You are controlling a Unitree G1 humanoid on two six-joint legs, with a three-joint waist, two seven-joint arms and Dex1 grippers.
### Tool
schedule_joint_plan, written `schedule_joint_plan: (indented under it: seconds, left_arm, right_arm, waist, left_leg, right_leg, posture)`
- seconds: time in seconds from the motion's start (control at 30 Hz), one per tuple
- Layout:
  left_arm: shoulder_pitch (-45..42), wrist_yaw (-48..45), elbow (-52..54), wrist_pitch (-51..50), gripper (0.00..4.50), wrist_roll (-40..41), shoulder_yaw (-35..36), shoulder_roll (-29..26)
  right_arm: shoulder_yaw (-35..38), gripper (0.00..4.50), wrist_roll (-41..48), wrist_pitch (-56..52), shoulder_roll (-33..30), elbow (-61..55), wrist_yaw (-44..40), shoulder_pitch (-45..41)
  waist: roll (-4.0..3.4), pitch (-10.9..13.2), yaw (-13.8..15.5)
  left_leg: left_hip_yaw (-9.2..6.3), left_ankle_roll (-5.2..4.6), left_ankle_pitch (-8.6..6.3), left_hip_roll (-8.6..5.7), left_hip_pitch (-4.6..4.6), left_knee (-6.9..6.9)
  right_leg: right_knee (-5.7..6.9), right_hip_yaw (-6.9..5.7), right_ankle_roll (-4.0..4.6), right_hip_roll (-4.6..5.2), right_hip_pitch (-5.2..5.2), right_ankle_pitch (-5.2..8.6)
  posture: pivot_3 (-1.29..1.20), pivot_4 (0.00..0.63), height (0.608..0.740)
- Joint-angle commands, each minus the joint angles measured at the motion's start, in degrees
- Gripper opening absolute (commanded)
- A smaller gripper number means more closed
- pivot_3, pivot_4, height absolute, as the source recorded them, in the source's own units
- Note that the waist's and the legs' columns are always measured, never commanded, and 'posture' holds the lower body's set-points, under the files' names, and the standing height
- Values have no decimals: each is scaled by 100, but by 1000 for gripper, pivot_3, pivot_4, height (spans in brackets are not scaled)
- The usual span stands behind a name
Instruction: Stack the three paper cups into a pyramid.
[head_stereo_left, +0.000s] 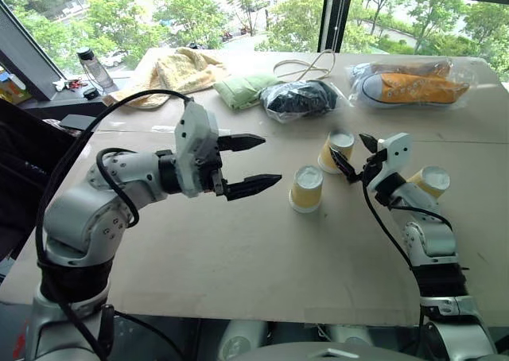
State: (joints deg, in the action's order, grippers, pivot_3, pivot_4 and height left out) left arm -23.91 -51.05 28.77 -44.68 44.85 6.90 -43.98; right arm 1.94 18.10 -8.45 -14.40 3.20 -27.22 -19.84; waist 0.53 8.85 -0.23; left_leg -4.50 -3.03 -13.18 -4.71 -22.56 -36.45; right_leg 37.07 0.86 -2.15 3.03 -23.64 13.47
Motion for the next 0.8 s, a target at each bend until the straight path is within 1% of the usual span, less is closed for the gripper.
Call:
schedule_joint_plan:
  seconds: [0.03,0.17,0.27,0.43,0.47,0.5,0.53,0.57,0.6,0.63,0.8]
  left_arm:
    - [3,80,232,-67,4424,179,219,-146]
    - [9,130,252,-71,4424,191,196,-164]
    - [13,164,267,-65,4424,201,192,-149]
    - [21,145,222,19,4424,93,127,-172]
    - [32,133,220,32,4500,71,114,-181]
    - [50,123,219,47,4500,56,113,-188]
    - [63,115,214,64,4500,43,113,-192]
    - [65,110,200,82,4500,26,104,-186]
    - [67,104,187,98,4500,11,95,-184]
    - [70,95,175,115,4500,-4,87,-184]
    - [24,17,122,180,4500,-39,4,-180]
  right_arm:
    - [-13,4500,-21,90,45,-5,-68,-211]
    - [8,4500,-110,64,145,308,65,-460]
    - [-101,4500,-237,97,113,434,-59,-520]
    - [-103,4500,-339,271,205,765,-40,-716]
    - [-99,3966,-367,327,211,815,-41,-747]
    - [-97,3665,-380,358,215,844,-57,-761]
    - [-92,3027,-392,383,217,872,-71,-769]
    - [-81,2738,-400,410,214,902,-83,-775]
    - [-74,2214,-406,428,214,916,-88,-775]
    - [-72,2106,-414,442,216,914,-89,-769]
    - [5,2099,-370,479,132,476,-95,-574]
  waist:
    - [0,0,-36]
    - [0,0,-59]
    - [0,0,-57]
    - [0,0,-59]
    - [-1,1,-61]
    - [-1,1,-59]
    - [-1,1,-59]
    - [-1,1,-59]
    - [-1,1,-59]
    - [-1,1,-59]
    - [-1,1,-58]
  left_leg:
    - [-1,0,0,0,1,0]
    - [1,2,1,0,6,0]
    - [2,3,1,0,7,0]
    - [2,3,1,0,6,0]
    - [2,3,2,0,7,0]
    - [3,3,2,0,7,0]
    - [2,3,2,0,7,0]
    - [2,3,2,0,7,0]
    - [2,3,2,0,6,1]
    - [2,3,1,0,6,1]
    - [2,4,2,0,6,1]
  right_leg:
    - [4,0,0,0,-1,0]
    - [17,2,1,0,-1,0]
    - [23,4,2,-1,-5,1]
    - [24,4,2,0,-6,1]
    - [24,5,2,-1,-6,1]
    - [25,5,2,-1,-7,1]
    - [26,5,2,-1,-7,1]
    - [26,5,2,-1,-7,1]
    - [25,5,2,-1,-7,1]
    - [25,5,2,-1,-7,1]
    - [26,5,2,-1,-8,1]
  posture:
    - [0,150,740]
    - [0,150,740]
    - [0,150,740]
    - [0,150,740]
    - [0,150,740]
    - [0,150,740]
    - [0,150,740]
    - [0,150,740]
    - [0,150,740]
    - [0,150,740]
    - [0,150,740]
